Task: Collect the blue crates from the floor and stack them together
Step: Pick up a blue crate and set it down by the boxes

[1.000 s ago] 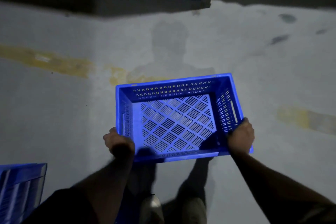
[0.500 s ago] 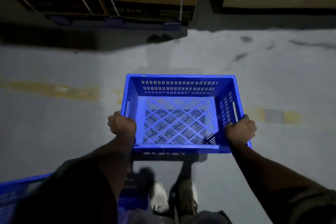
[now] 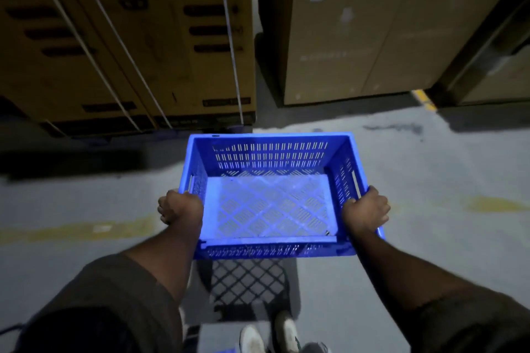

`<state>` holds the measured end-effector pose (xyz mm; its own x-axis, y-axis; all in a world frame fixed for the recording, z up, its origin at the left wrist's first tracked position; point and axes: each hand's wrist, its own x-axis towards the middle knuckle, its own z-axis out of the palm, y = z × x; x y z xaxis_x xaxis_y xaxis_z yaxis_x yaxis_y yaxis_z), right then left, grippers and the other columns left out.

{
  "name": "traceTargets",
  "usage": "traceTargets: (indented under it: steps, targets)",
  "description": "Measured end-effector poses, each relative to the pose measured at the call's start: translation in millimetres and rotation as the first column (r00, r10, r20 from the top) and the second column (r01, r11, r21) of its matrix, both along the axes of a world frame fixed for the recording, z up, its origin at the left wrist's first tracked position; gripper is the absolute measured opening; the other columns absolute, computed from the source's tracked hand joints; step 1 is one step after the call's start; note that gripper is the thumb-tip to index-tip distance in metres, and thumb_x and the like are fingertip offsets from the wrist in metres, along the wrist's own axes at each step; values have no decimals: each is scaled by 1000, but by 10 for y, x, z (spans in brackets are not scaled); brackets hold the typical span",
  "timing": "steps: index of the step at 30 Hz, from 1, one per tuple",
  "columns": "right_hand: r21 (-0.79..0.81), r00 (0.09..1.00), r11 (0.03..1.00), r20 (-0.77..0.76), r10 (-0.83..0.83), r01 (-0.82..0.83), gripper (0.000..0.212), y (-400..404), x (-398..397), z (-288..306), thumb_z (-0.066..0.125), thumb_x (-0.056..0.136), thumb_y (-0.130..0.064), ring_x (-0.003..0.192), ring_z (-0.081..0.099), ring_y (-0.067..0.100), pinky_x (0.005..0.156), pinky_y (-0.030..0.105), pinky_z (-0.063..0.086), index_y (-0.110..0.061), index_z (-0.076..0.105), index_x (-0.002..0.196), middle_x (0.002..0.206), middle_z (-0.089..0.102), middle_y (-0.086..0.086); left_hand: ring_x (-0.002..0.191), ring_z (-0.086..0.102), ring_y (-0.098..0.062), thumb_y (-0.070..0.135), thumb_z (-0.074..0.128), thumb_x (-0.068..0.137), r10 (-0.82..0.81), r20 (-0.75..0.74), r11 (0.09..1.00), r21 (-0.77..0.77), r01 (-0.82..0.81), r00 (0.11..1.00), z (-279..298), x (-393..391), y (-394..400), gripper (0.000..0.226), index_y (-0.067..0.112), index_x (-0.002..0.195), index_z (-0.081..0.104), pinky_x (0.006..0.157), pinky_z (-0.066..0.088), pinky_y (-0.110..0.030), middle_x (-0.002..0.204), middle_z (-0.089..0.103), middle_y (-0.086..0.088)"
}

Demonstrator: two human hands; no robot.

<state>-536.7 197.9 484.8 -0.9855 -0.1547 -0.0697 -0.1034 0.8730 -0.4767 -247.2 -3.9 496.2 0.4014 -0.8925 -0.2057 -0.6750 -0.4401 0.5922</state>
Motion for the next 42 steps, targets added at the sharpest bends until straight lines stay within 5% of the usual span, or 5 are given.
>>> traceTargets:
  steps: [14,24,33,42]
  targets:
    - [-165,995,982,2,-96,95,51,297,-1232,649,64,82,-19,122,44,42,103,50,34,-5,53,129,125,53,27,120,51,-41,20,59,91,-56,-55,997,-56,53,997,759,-1469,-34,30,5,115,70,102,40,-45,126,57,-21]
    - [35,973,998,221,-64,57,35,460,-2661,851,54,79,-17,115,55,30,99,44,32,-12,58,114,120,61,12,128,43,-42,6,53,90,-7,-144,1000,-27,3,990,744,-2807,92,33,-7,120,63,109,34,-48,133,49,-27]
    - [-33,942,993,320,-101,117,44,382,-3800,752,58,78,-20,114,58,37,95,43,50,-7,56,120,123,61,17,106,60,-43,17,57,75,-144,-38,987,66,146,989,443,-3931,-233,35,3,103,74,88,54,-53,115,63,-21]
    - [94,941,992,321,-107,80,49,-265,-5159,540,59,82,-23,121,50,39,96,37,42,-7,49,126,129,54,22,123,48,-45,12,62,84,-172,-118,975,123,186,978,173,-5459,-972,39,-4,119,63,103,44,-51,131,52,-27]
